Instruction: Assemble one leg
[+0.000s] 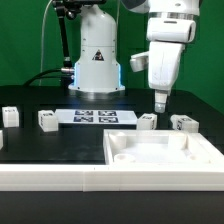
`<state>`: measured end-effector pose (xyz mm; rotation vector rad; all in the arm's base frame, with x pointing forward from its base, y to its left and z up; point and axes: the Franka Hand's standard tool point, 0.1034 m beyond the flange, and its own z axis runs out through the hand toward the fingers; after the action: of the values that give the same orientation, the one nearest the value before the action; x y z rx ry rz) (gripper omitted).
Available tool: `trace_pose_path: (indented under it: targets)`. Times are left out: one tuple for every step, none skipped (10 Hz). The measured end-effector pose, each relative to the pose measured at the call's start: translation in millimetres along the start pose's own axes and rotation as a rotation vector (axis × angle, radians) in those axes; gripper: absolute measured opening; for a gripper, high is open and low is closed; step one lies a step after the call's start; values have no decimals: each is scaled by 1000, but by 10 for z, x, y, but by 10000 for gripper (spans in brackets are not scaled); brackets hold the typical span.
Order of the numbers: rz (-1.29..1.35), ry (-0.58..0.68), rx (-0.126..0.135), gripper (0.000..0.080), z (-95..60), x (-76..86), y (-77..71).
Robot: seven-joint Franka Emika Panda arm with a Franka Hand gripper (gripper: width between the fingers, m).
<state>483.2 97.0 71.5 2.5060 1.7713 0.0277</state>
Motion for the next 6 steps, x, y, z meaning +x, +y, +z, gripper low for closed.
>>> trace_pose_path:
  targets:
    - [91,4,3,649,2,3,-5]
    - [240,16,15,649,28,-8,-53]
    - [434,19,35,649,46,19,-116]
    - [515,20,40,649,48,76,-160]
    - [642,29,44,649,51,144,-203]
    - [747,32,52,649,62,220,-260]
